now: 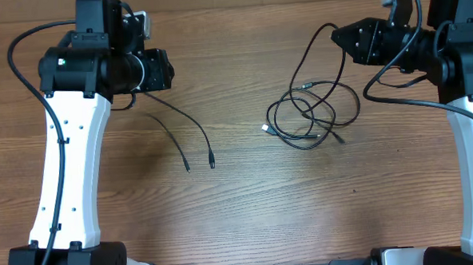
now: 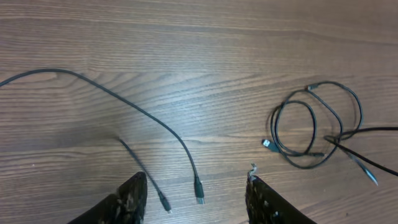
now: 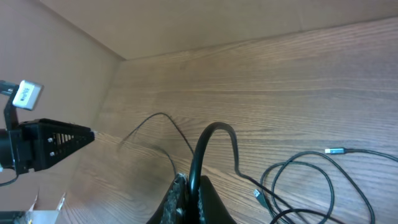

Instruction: Untangle cables

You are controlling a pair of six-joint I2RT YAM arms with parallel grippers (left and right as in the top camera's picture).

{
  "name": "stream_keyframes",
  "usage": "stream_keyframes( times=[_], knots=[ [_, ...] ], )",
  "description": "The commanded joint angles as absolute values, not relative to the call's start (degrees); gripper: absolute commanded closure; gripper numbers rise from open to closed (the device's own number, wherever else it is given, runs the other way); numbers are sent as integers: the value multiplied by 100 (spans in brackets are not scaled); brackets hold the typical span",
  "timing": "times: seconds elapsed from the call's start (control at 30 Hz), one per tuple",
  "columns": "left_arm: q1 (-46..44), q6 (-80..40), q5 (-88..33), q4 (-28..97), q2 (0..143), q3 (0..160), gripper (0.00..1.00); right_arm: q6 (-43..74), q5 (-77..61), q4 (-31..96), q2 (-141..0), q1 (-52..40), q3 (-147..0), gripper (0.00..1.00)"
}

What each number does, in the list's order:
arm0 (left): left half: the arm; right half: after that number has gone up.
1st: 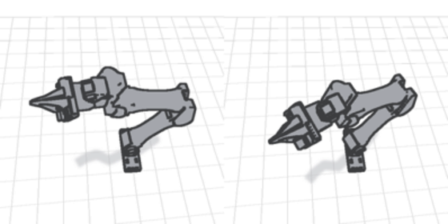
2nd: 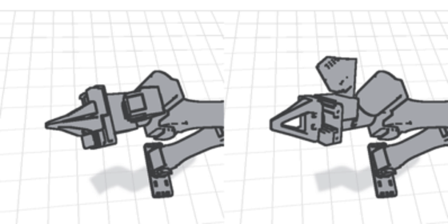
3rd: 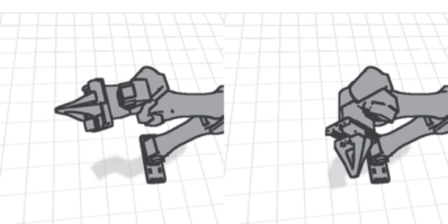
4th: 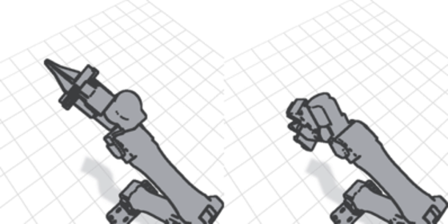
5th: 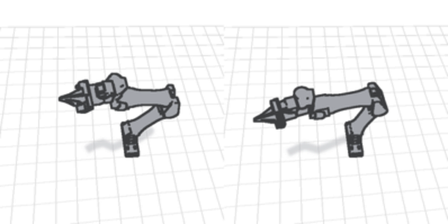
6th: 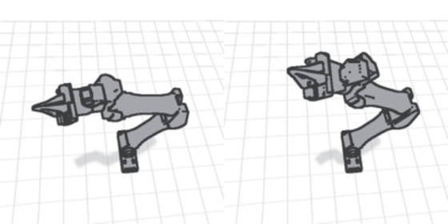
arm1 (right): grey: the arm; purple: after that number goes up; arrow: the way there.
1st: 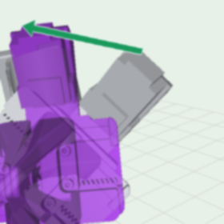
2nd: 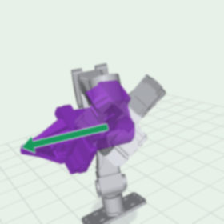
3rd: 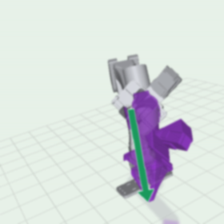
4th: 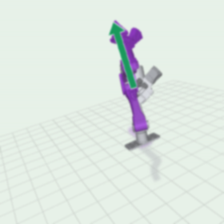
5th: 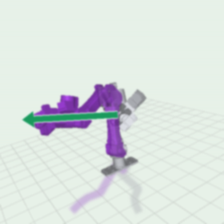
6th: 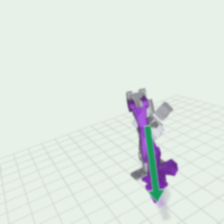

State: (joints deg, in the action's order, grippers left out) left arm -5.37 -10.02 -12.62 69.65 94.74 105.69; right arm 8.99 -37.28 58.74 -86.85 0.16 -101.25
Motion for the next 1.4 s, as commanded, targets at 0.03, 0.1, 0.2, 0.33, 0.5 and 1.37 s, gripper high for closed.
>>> stream_keyframes(
  times=[0.03, 0.1, 0.2, 0.33, 0.5, 1.37],
  knots=[
    [-797, -884, -1278, 6982, 9489, 10495, 48, 915, -3317, 5791, -8519, -16, -10237, 96],
    [-943, -932, -1398, 6967, 9561, 10433, 47, 1096, -2574, 5826, -8519, -16, -10237, 96],
    [-1210, -943, -1507, 6960, 9745, 10392, 48, 1400, -1389, 5990, -8519, 3, -10237, 96],
    [-1621, -943, -1505, 6925, 10125, 10392, 47, 1551, -436, 6263, -8519, 60, -10237, 96],
    [-2176, -943, -1505, 6676, 10766, 10392, 47, 1653, 263, 6523, -8519, 93, -10237, 96],
    [-3079, -1411, -2014, 4488, 13085, 10392, 36, 1649, 381, 6871, -8519, 104, -10237, 96]
  ],
)
